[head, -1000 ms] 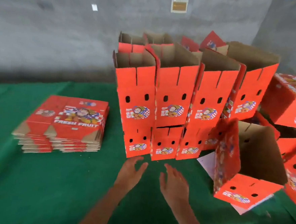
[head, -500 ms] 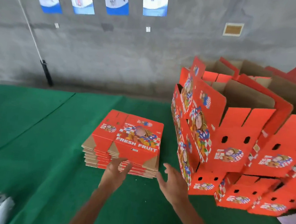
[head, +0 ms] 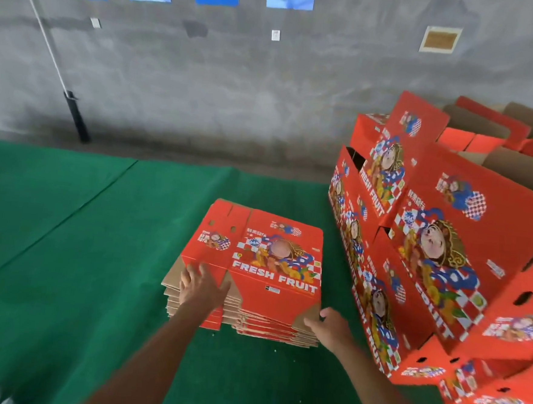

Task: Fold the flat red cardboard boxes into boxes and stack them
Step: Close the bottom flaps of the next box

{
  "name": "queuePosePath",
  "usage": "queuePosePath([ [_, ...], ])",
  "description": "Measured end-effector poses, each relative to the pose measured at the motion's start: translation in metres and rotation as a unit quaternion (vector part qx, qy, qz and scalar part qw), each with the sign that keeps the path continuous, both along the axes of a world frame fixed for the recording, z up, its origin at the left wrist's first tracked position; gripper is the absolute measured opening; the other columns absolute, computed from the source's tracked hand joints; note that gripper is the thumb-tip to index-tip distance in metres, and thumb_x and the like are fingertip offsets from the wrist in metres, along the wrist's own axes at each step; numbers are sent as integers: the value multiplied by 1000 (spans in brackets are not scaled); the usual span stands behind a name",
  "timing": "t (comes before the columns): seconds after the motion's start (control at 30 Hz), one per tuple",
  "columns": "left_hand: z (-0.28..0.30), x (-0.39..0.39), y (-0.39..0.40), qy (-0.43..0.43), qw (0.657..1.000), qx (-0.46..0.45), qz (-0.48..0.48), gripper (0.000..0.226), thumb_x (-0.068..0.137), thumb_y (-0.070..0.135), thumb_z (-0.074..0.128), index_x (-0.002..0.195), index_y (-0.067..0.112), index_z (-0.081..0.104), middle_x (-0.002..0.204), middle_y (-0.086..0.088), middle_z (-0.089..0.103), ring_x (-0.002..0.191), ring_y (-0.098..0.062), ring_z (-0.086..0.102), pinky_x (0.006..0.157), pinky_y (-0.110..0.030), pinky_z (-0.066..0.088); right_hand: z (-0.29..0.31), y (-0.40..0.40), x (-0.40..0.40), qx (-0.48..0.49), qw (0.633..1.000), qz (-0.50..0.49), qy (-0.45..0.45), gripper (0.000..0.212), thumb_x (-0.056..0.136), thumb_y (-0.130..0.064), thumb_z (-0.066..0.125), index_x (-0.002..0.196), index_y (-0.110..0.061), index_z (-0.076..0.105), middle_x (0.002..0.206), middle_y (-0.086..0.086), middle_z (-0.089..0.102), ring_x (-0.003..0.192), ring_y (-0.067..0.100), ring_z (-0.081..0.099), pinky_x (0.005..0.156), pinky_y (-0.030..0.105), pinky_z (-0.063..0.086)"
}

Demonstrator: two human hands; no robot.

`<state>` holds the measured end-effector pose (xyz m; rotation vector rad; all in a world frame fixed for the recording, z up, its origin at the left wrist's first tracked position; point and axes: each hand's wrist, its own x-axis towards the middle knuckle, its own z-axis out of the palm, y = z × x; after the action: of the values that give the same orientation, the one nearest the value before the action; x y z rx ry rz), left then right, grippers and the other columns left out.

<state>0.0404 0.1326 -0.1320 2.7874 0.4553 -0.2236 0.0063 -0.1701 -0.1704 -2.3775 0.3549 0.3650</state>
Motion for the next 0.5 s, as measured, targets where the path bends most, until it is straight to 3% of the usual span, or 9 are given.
queuePosePath([
  [0.07, -3, 9, 2, 10, 1000, 24, -9, 101, 99, 73, 35, 162, 1, 3, 168, -27, 0, 155, -44, 5, 127, -53, 19, -6, 8, 8, 2, 1000, -19, 5, 22, 93, -37, 68, 88, -19, 56, 85, -5, 60, 71, 8, 57, 60, 25, 44],
  [0.23, -12, 16, 3, -4, 995, 96, -29, 92, 103, 68, 21, 159, -4, 14, 160, -28, 22, 142, -44, 29, 117, -49, 38, -5, 27, 11, -57, 997, -41, -12, 32, 93, -42, 71, 77, -18, 56, 92, 0, 60, 82, 17, 64, 65, 28, 53],
  [0.3, -18, 16, 3, -9, 991, 121, -50, 74, 110, 49, 27, 161, -3, 13, 160, -33, 23, 143, -49, 33, 116, -53, 38, -5, 34, 9, -64, 996, -64, -8, 33, 90, -46, 74, 91, -18, 59, 108, 3, 55, 94, 21, 64, 72, 32, 58],
  [0.4, -17, 23, 0, -12, 984, 158, -81, 59, 111, 28, 35, 159, -2, 20, 154, -38, 33, 137, -53, 45, 106, -59, 48, -8, 40, 3, -49, 991, -119, -36, 60, 81, -48, 82, 120, -10, 57, 123, 10, 51, 111, 26, 58, 89, 37, 58],
  [0.5, -9, 25, -6, -47, 976, 190, -97, 68, 111, 26, 41, 162, 1, 5, 156, -37, 33, 134, -52, 50, 95, -52, 59, -10, 40, -4, 18, 983, -136, -121, 61, 79, -44, 84, 114, -4, 54, 116, 9, 56, 107, 25, 59, 87, 37, 58],
])
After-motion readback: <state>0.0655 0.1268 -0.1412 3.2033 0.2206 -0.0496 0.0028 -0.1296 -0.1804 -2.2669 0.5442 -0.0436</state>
